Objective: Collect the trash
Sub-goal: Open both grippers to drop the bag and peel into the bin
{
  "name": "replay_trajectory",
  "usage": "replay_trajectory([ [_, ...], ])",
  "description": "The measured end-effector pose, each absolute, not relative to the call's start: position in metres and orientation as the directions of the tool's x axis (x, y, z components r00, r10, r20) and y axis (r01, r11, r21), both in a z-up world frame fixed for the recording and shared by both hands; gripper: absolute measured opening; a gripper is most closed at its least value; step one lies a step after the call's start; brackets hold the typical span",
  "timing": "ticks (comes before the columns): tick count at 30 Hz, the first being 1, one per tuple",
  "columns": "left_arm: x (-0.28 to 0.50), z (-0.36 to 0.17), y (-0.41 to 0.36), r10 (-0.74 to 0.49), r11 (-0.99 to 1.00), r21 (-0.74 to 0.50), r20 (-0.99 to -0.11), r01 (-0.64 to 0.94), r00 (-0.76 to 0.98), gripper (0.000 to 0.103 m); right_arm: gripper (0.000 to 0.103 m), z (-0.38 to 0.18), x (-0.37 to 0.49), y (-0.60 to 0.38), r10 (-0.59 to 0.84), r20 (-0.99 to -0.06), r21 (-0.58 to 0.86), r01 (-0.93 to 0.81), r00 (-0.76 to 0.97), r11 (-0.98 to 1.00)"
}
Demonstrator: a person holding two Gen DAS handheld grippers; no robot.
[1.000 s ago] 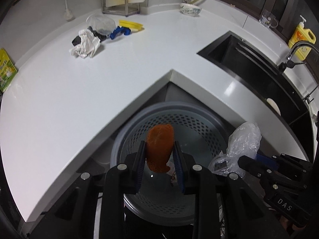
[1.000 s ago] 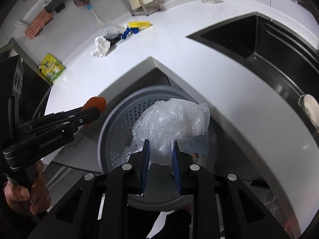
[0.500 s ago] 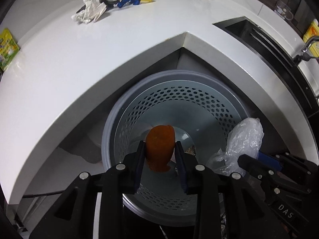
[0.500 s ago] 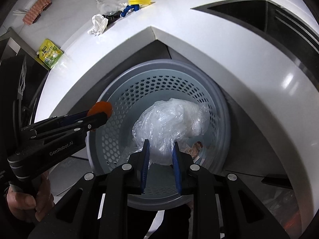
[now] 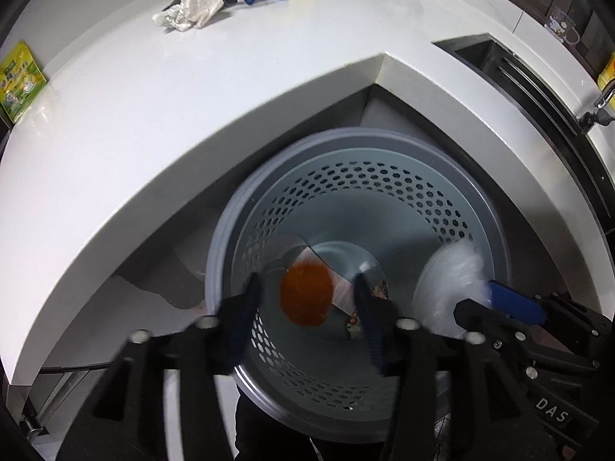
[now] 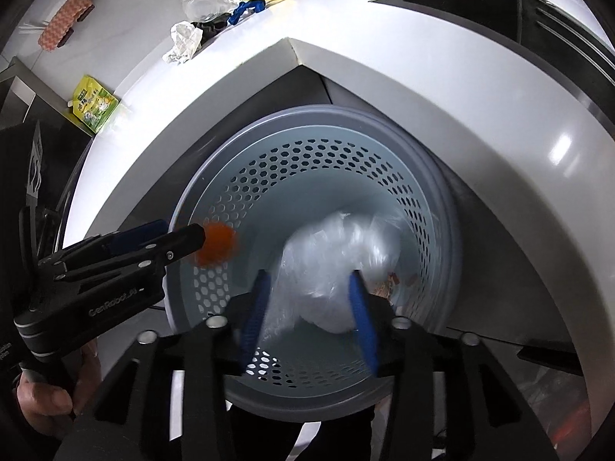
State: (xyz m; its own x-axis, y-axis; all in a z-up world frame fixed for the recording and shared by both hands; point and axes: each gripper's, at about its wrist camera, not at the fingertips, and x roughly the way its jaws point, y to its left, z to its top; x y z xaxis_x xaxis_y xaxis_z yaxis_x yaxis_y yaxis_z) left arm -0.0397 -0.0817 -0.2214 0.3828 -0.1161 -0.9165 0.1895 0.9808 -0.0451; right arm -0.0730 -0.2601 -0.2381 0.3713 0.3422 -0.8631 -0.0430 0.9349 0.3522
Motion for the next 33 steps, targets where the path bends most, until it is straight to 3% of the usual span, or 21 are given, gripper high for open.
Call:
replay_trajectory([
  [20, -0.043, -0.206, -0.080, -0.105, 0.981, -0.031, -0.915, 0.191, 0.389, 0.059, 0.043, -0.225, -0.075, -0.269, 0.340, -0.858, 0.358, -0.026, 0.384, 0.933],
  [33, -0.022, -0.150, -0.048, -0.090, 0.992, -0.032, -0.862, 0.123, 0.499, 0.070, 0.045, -0.180, -0.052, -0.267, 0.352, -0.819, 0.372, -0.048, 0.452, 0.927],
])
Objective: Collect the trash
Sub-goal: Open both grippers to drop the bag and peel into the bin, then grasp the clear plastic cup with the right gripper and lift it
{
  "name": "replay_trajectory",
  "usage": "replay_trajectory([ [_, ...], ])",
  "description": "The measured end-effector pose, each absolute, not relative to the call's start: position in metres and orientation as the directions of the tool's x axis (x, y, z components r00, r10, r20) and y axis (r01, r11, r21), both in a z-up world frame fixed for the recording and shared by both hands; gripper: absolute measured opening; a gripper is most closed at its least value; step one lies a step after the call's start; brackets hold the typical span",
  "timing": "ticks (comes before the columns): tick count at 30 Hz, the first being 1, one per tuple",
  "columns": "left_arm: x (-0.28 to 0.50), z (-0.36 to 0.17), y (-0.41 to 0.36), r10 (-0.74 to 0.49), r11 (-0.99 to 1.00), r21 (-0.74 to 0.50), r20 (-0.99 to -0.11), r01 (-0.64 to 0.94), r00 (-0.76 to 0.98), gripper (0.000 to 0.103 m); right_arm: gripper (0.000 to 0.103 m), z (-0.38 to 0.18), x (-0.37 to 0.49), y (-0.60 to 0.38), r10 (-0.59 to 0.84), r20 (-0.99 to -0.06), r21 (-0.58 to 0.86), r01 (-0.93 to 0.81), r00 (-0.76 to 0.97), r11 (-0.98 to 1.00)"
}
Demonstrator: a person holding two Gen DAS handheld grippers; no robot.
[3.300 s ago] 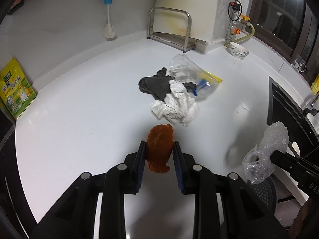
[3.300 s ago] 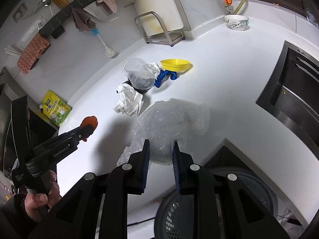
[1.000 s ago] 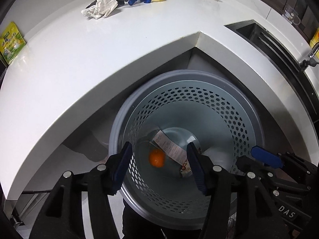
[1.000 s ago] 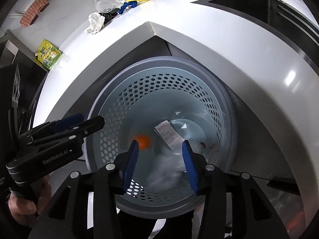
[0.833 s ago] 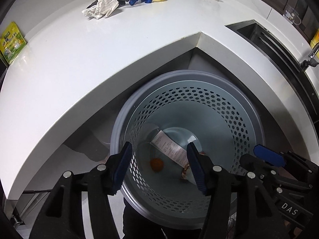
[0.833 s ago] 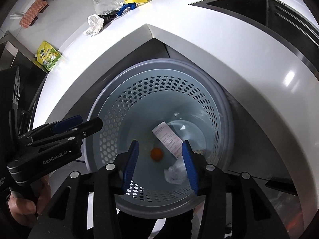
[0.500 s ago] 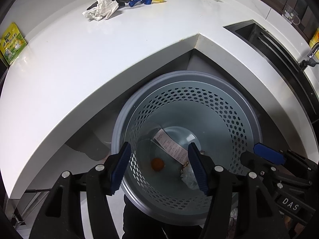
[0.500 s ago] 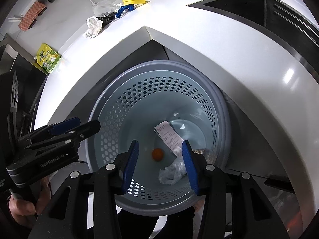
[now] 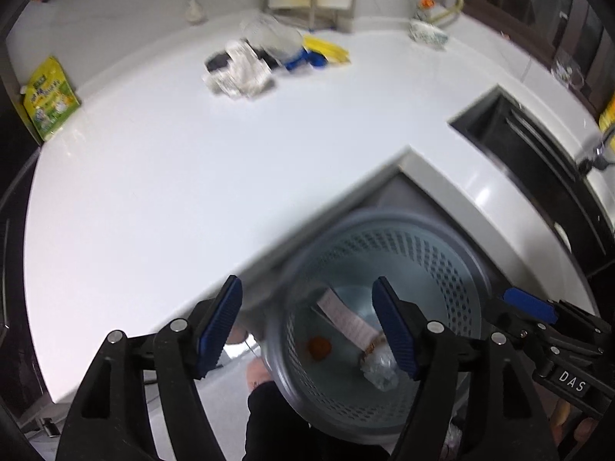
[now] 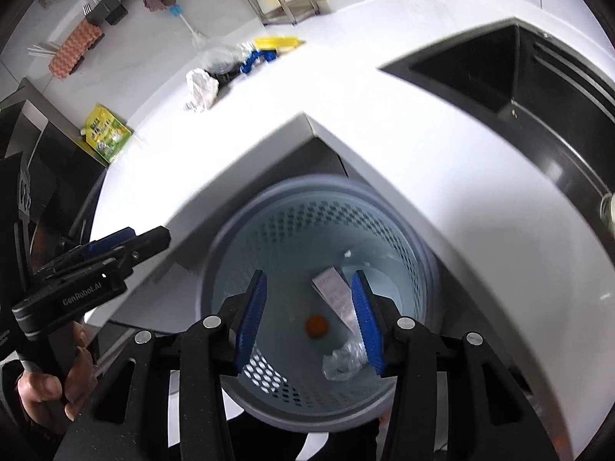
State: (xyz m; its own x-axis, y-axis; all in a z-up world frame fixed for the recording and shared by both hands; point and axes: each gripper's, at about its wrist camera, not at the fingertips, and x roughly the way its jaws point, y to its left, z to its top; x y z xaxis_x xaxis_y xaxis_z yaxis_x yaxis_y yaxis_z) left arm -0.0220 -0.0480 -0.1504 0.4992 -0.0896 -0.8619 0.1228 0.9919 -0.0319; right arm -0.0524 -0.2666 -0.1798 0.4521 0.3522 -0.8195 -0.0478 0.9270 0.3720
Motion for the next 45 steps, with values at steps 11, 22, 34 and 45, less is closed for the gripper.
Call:
replay_trajectory([
  [11, 0.028, -0.100, 0.010, -0.035, 0.999, -0.042, -0.799, 0.003, 0.601, 0.081, 0.051, -0.135, 0.016, -0.241, 0.387, -0.765, 0.379, -0.126, 0.514, 0.917],
  [22, 0.087, -0.083, 0.071, 0.015, 0.995, -0.049, -0.768, -0.081, 0.641, 0.088, 0.061, -0.108, 0.128, -0.195, 0.435, -0.736, 0.378, -0.217, 0.519, 0.900],
  [34, 0.151, -0.106, 0.092, -0.019, 0.997, -0.065, -0.780, -0.051, 0.625, 0.088, 0.062, -0.109, 0.250, -0.130, 0.426, -0.763, 0.326, -0.279, 0.486, 0.903],
  [45, 0.177, -0.118, 0.105, -0.063, 0.996, -0.093, -0.800, -0.019, 0.597, 0.088, 0.062, -0.129, 0.287, -0.097, 0.279, -0.835, 0.159, -0.278, 0.474, 0.947],
])
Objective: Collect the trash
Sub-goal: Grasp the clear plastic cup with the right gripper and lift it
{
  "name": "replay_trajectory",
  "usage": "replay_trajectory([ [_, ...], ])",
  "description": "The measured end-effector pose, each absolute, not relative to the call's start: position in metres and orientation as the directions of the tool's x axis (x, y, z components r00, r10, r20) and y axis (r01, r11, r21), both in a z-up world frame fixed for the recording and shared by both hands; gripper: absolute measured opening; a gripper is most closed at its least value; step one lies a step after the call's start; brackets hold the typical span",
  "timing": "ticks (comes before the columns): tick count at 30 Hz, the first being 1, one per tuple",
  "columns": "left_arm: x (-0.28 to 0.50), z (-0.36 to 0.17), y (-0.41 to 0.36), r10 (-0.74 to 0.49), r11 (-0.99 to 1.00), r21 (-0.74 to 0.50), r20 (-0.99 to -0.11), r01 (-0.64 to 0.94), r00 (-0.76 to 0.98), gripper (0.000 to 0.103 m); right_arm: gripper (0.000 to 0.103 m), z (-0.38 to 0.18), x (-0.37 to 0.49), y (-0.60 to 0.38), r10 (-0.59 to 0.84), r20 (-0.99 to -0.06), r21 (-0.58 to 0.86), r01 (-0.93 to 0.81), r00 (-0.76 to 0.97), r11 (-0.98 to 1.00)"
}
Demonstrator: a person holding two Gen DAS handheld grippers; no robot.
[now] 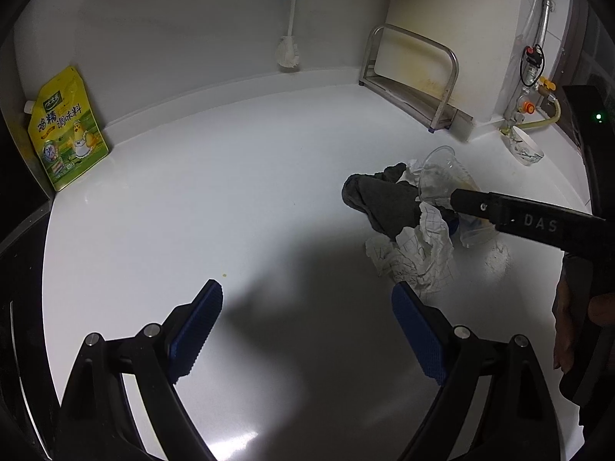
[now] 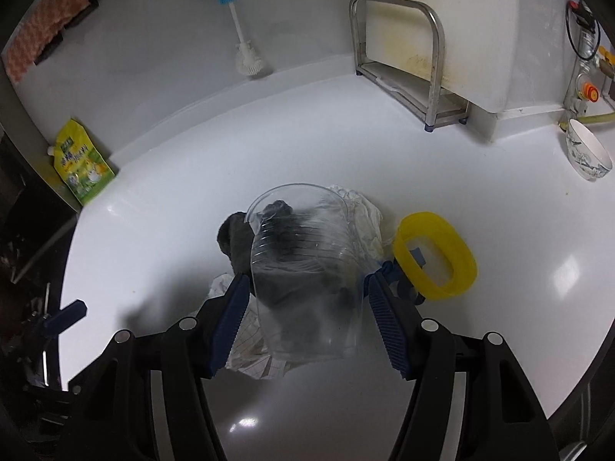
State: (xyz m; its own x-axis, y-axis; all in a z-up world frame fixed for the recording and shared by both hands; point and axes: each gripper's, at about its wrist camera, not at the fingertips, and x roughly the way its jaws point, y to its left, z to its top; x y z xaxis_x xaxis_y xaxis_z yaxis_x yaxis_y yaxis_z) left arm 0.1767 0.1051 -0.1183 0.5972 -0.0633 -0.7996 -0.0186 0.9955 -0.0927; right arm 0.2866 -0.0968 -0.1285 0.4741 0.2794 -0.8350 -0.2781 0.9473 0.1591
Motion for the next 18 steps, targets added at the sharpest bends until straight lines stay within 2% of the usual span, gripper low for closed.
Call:
replay_trajectory([
  [4, 0.182, -0.121, 0.108, -0.072, 0.995, -0.099, -0.804, -0.014, 0.590, 0.088, 0.061, -0.132, 0.288, -0.089, 0.249, -0.836, 0.115, -0.288, 0.488, 0.951],
  [8, 0.186, -0.122, 0.106, -0.083, 0.994, -0.107, -0.803, -0.004, 0.590, 0.088, 0.047, -0.132, 0.287, -0.085, 0.226, -0.839, 0.077, -0.304, 0.495, 0.950],
  [18, 0.196, -0.127, 0.089, -0.116, 0.992, -0.118, -0.798, 0.036, 0.592, 0.088, 0.033, -0.119, 0.276, -0.092, 0.276, -0.803, 0.122, -0.308, 0.528, 0.943],
])
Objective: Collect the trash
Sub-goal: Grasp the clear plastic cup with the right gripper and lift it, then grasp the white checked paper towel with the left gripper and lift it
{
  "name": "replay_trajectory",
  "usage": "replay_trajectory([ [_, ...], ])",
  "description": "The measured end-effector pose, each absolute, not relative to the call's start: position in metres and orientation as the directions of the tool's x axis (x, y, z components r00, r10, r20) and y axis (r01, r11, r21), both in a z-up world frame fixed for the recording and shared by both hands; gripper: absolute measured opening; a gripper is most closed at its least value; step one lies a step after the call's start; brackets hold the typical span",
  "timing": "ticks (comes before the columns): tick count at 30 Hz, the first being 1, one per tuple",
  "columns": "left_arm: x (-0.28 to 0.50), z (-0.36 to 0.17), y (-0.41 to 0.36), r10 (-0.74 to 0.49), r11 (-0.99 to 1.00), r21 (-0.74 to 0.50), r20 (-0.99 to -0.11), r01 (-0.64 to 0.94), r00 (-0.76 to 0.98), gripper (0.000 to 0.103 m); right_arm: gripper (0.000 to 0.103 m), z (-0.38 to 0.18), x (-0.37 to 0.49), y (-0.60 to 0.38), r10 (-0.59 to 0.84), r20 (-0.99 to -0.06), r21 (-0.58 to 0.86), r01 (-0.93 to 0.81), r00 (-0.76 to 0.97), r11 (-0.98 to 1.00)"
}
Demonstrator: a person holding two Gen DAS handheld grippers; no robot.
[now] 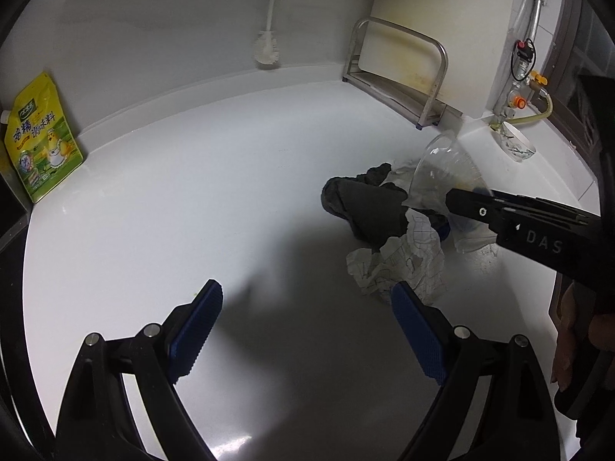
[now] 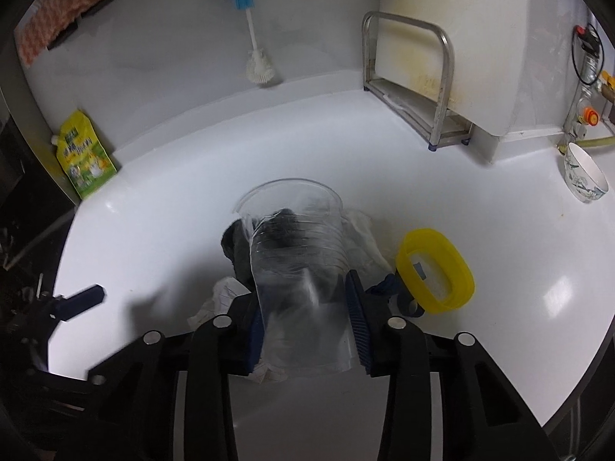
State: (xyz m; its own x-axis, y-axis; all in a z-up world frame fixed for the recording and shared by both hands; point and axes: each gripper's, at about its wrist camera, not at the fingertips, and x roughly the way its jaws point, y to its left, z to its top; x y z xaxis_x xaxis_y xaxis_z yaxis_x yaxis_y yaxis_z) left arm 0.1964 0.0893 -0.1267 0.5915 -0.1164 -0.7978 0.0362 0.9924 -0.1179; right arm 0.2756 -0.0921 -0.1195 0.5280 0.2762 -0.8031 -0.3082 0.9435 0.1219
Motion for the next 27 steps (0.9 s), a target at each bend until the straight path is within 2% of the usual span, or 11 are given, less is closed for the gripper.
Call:
replay_trajectory([
  [2, 0.198, -0.128, 0.084, -0.123, 0.992, -0.119, -0.797, 0.046, 0.591, 0.088, 0.018, -0.116, 0.273, -0.096, 0.284, -0.799, 0.138, -0.298, 0.530, 0.944],
  [6, 0.203, -0.132, 0.073, -0.144, 0.989, -0.125, -0.792, 0.073, 0.593, 0.088, 0.018, -0.113, 0.266, -0.112, 0.309, -0.789, 0.197, -0.259, 0.531, 0.946],
  [20, 0.221, -0.141, 0.031, -0.196, 0.980, -0.135, -0.782, 0.147, 0.592, 0.088, 0.018, -0.103, 0.231, -0.161, 0.290, -0.749, 0.266, -0.131, 0.596, 0.955],
  [27, 0.232, -0.156, 0.015, -0.176, 0.983, -0.112, -0.798, 0.144, 0.576, 0.087, 0.018, -0.107, 0.209, -0.177, 0.268, -0.755, 0.282, -0.073, 0.598, 0.957],
])
